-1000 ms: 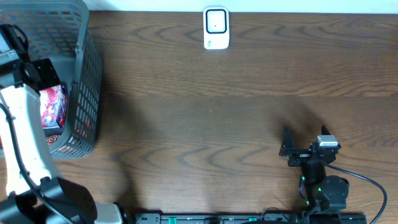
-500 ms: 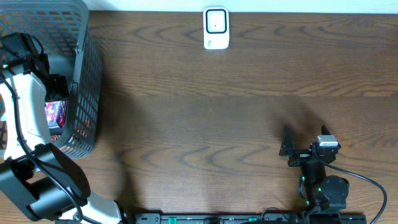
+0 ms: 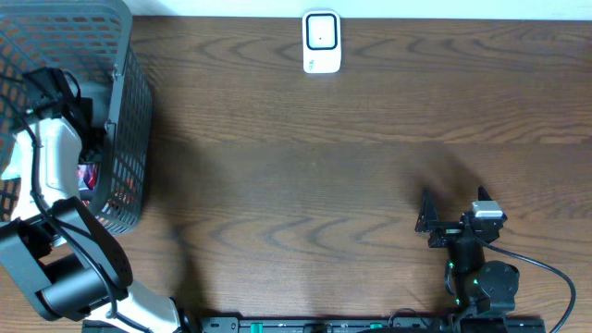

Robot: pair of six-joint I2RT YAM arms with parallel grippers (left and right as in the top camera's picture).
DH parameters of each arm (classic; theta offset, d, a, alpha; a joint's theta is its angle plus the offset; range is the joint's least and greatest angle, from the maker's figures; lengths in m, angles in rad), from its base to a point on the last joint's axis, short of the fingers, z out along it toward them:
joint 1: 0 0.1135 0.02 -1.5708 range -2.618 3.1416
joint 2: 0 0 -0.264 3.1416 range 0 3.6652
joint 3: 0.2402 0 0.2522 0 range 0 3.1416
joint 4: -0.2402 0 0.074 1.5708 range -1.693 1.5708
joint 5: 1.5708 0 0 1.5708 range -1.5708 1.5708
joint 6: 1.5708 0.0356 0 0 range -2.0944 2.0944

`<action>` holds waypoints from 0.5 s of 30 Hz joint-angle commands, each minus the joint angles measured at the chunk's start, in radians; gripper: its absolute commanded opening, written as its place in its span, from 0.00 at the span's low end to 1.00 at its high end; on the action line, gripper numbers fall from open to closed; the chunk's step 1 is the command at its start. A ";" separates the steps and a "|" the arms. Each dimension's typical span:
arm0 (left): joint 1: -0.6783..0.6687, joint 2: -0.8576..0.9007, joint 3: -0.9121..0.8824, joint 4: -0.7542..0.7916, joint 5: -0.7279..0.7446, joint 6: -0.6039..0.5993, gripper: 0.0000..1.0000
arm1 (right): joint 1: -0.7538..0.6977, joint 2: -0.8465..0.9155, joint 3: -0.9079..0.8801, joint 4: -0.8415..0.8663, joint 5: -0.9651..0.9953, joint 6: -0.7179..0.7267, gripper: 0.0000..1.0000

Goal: Scan the item barcode
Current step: 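Grasp the purple-red tissue box with the left gripper and lift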

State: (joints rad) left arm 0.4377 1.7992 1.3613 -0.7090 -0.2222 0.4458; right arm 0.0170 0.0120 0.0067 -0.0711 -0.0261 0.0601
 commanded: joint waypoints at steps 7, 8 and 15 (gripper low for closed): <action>0.005 0.086 -0.073 0.084 0.001 0.119 0.90 | -0.003 -0.006 0.000 -0.005 0.005 0.010 0.99; 0.005 0.093 -0.073 0.093 0.000 0.119 0.90 | -0.003 -0.006 0.000 -0.005 0.005 0.010 0.99; 0.006 0.122 -0.073 0.167 -0.086 0.118 0.45 | -0.003 -0.006 0.000 -0.005 0.005 0.010 0.99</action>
State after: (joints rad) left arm 0.4377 1.8965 1.2945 -0.5533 -0.2741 0.5579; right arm 0.0170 0.0120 0.0067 -0.0708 -0.0257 0.0601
